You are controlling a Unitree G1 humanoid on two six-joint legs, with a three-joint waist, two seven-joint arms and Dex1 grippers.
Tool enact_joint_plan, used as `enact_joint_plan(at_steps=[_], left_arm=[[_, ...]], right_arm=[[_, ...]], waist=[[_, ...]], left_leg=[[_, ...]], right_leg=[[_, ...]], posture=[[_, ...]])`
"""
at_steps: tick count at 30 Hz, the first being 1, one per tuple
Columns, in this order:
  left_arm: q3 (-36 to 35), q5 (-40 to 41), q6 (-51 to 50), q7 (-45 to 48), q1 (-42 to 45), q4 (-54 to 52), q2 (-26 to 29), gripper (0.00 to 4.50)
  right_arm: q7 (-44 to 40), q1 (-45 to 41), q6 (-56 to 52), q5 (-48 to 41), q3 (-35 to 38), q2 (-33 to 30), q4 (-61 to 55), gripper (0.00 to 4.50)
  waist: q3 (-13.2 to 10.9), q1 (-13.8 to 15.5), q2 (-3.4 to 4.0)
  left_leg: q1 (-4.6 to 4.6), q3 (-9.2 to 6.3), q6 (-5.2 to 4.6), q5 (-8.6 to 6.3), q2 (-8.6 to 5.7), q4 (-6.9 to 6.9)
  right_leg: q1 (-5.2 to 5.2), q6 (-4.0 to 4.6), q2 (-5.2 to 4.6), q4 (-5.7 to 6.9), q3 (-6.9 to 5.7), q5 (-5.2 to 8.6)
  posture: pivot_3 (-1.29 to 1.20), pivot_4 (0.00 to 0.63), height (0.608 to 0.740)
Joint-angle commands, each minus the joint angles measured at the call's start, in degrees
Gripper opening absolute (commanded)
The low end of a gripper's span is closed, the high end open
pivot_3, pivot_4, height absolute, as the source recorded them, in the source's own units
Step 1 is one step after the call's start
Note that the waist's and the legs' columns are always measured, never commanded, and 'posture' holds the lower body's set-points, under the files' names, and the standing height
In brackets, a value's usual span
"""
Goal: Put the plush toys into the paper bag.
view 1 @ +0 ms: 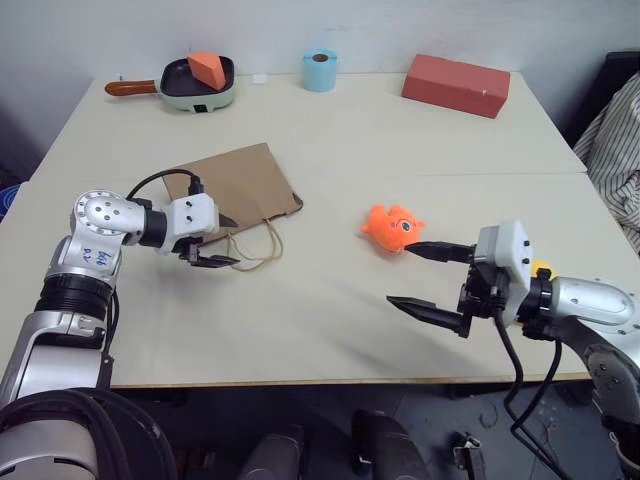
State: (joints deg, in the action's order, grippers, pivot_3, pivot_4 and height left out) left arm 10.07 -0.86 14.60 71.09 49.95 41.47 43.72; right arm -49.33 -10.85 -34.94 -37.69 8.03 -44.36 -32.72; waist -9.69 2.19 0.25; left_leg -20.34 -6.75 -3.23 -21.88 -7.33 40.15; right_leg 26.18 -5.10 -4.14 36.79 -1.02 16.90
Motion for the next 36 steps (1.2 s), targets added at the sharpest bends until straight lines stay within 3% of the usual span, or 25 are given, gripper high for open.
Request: enact_joint_plan(at_steps=[1, 8, 12, 15, 20, 26, 36], left_arm=[[0.3, -1.3, 3.1, 0.8, 2.1, 2.1, -0.2, 2.35], [-0.1, -1.5, 3.5, -0.1, 5.0, 6.7, -3.5, 0.04], [-3.6, 8.6, -8.3, 7.8, 4.4, -1.8, -6.5, 0.04], [-4.7, 12.4, -17.1, 9.3, 3.7, -8.7, -7.2, 0.0], [-7.9, 20.2, -33.8, 9.1, 3.2, -17.8, -7.1, 0.0], [-9.9, 25.7, -44.5, 6.2, 1.7, -26.5, -8.2, 0.0], [-12.0, 33.0, -52.9, 0.6, -0.9, -39.3, -9.9, 0.0]], right_arm=[[1.0, -0.2, 0.9, -0.2, 0.5, 0.3, -2.4, 4.5], [2.3, -0.7, 0.9, 0.1, -1.6, 0.9, -2.5, 4.5], [2.6, -1.5, 0.4, -0.5, -2.7, 1.8, -1.7, 4.5], [3.3, -3.4, -0.6, -0.5, -3.7, 2.8, -0.6, 3.89], [6.7, -10.0, -1.4, 2.5, -9.3, 7.9, 3.4, 2.13], [11.3, -19.0, 2.6, 11.3, -17.0, 17.7, 15.0, 0.01], [13.5, -23.9, 9.7, 21.4, -22.0, 28.3, 32.1, 0.01]], waist=[[0.0, 0.0, -0.04], [0.0, -0.4, -0.07], [0.0, -0.8, -0.11], [0.0, -1.0, -0.11], [0.0, -1.9, -0.11], [0.0, -2.5, -0.1], [0.0, -2.5, -0.1]], left_leg=[[-0.03, 0.01, 0.0, 0.0, -0.02, 0.04], [-0.07, 0.03, 0.0, 0.0, -0.02, 0.13], [-0.1, 0.04, 0.0, 0.0, -0.02, 0.14], [-0.24, 0.03, 0.0, 0.0, -0.01, 0.28], [-0.23, 0.03, 0.0, 0.0, -0.01, 0.39], [-0.21, 0.03, 0.01, 0.0, -0.02, 0.54], [-0.21, -0.11, 0.03, -0.01, -0.11, 0.7]], right_leg=[[0.07, 0.0, -0.04, 0.11, -0.01, 0.0], [0.12, 0.0, -0.04, 0.24, 0.02, 0.0], [0.19, 0.0, -0.05, 0.3, 0.03, 0.0], [0.29, 0.0, -0.05, 0.36, 0.03, 0.0], [0.32, 0.01, -0.03, 0.54, 0.07, 0.01], [0.38, 0.03, -0.03, 0.72, 0.09, 0.02], [0.41, 0.05, -0.07, 0.96, 0.01, 0.01]], posture=[[0.0, 0.15, 0.74], [0.0, 0.15, 0.74], [0.0, 0.15, 0.74], [0.0, 0.15, 0.74], [0.0, 0.15, 0.74], [0.0, 0.15, 0.74], [0.0, 0.15, 0.74]])
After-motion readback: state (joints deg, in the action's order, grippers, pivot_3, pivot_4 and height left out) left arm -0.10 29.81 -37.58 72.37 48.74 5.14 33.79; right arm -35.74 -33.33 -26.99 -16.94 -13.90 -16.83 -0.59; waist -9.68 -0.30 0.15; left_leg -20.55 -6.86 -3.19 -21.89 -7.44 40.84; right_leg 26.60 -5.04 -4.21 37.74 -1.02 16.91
